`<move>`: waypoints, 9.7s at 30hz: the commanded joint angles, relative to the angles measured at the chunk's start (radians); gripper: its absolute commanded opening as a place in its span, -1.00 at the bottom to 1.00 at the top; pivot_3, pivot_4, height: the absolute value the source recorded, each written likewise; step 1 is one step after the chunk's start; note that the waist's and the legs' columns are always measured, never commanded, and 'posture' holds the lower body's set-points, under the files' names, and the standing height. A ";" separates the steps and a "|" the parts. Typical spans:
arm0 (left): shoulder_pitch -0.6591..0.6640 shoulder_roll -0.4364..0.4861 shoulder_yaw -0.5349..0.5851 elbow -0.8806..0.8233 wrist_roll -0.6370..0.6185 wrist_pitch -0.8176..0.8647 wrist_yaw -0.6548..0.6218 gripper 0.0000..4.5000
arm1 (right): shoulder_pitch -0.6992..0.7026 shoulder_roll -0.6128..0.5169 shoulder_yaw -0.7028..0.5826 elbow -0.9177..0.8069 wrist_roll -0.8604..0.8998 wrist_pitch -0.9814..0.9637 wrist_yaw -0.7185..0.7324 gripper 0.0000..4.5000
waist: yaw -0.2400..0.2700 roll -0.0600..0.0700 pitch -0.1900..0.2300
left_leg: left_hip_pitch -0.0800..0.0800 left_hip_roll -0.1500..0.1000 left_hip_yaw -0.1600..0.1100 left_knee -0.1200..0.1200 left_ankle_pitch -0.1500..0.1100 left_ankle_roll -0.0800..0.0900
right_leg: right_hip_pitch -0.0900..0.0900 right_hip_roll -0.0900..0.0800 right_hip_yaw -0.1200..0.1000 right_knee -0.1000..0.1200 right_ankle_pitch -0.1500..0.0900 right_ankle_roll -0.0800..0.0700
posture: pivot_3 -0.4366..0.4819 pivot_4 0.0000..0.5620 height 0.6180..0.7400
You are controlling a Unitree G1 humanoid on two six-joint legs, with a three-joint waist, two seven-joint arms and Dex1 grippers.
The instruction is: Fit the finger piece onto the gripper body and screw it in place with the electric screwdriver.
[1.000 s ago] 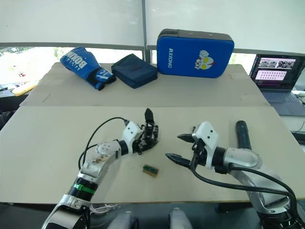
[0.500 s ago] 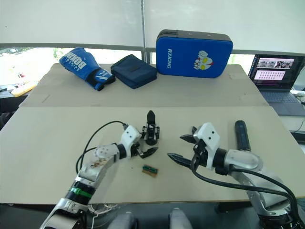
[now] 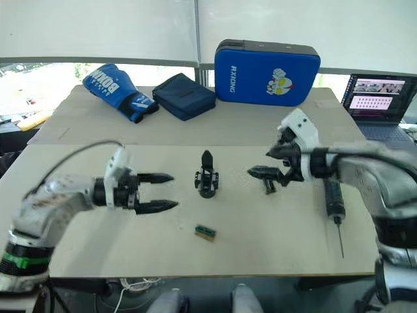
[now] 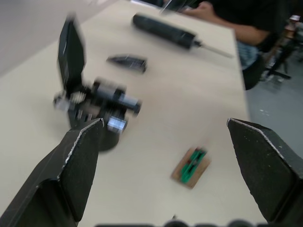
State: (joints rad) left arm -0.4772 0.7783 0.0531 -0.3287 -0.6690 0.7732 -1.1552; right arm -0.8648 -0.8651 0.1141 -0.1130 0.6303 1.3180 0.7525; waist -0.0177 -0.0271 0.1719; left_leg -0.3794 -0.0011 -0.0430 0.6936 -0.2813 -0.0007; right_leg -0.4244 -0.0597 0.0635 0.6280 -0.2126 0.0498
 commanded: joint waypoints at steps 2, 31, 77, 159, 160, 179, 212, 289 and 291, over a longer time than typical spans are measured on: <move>-0.026 0.061 0.015 -0.072 -0.055 0.015 -0.047 0.97 | -0.161 0.053 0.116 0.271 -0.119 0.185 -0.092 1.00 | -0.004 0.000 0.000 | -0.004 -0.001 0.001 0.000 0.000 0.000 | -0.003 -0.001 0.001 0.000 0.000 0.000 | -0.05 -0.47 1.00; -0.149 -0.204 0.202 -0.014 -0.337 0.249 0.596 1.00 | -0.155 0.110 0.160 0.312 -0.438 -0.609 0.252 -0.50 | -0.024 0.003 0.002 | -0.013 -0.001 -0.006 0.001 0.000 0.000 | -0.016 -0.001 0.003 0.005 0.001 0.000 | -0.05 -0.47 1.00; -0.388 -0.354 0.240 0.280 -0.497 0.243 0.872 -1.00 | -0.097 0.396 -0.083 -0.189 -0.117 -0.332 0.034 0.70 | -0.021 0.002 0.001 | -0.012 -0.003 -0.007 0.000 0.006 -0.010 | -0.018 -0.001 0.003 0.014 0.002 -0.001 | -0.05 -0.47 1.00; -0.234 0.103 -0.046 0.212 -0.084 0.054 -0.084 1.00 | -0.073 0.298 0.071 0.042 -0.102 -0.630 0.557 -0.87 | -0.030 0.003 0.002 | -0.009 -0.002 -0.006 -0.004 0.006 -0.010 | -0.018 0.000 0.002 0.013 0.001 -0.002 | -0.05 -0.47 1.00; -0.212 0.107 -0.057 0.222 -0.054 0.018 -0.095 1.00 | -0.055 0.292 0.074 0.038 -0.112 -0.656 0.561 -0.87 | -0.027 0.003 0.002 | -0.009 -0.002 -0.005 -0.004 0.006 -0.010 | -0.017 0.000 0.002 0.013 0.001 -0.002 | -0.05 -0.47 1.00; -0.289 -0.333 -0.286 0.967 0.519 -0.833 -0.020 1.00 | 0.070 0.289 0.084 0.103 -0.245 -0.888 0.548 -0.87 | 0.002 0.002 0.004 | -0.011 -0.002 0.000 0.002 0.006 -0.010 | -0.016 -0.001 0.001 0.012 0.001 -0.002 | -0.05 -0.47 1.00; -0.366 -0.479 -0.269 1.268 0.645 -1.000 -0.016 0.01 | 0.012 0.442 0.100 0.414 -0.346 -1.113 0.561 -0.87 | -0.002 0.002 0.003 | -0.009 -0.002 0.000 0.002 0.006 -0.009 | -0.015 0.000 0.001 0.017 0.001 -0.002 | -0.05 -0.47 1.00; -0.371 -0.484 -0.218 1.291 0.666 -0.990 0.003 0.01 | 0.024 0.461 0.282 0.741 -0.530 -0.931 0.643 -0.87 | -0.018 0.005 -0.014 | 0.011 -0.002 -0.002 0.000 0.004 -0.007 | 0.005 0.000 0.000 0.013 0.000 -0.002 | -0.05 -0.47 1.00; -0.368 -0.484 -0.216 1.287 0.662 -0.986 0.000 0.01 | 0.031 0.459 0.274 0.746 -0.530 -0.959 0.633 -0.87 | -0.018 0.005 -0.016 | 0.011 -0.002 -0.002 0.000 0.004 -0.007 | 0.005 0.000 0.000 0.012 0.000 -0.002 | -0.05 -0.47 1.00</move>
State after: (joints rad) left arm -0.8445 0.2822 -0.1763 0.9891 0.0034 -0.2144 -1.1407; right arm -0.9272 -0.3870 0.2771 0.5214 0.2165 0.3135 1.3886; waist -0.0360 -0.0221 0.1557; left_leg -0.3682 -0.0031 -0.0447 0.6936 -0.2772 -0.0072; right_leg -0.4190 -0.0593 0.0638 0.6404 -0.2123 0.0483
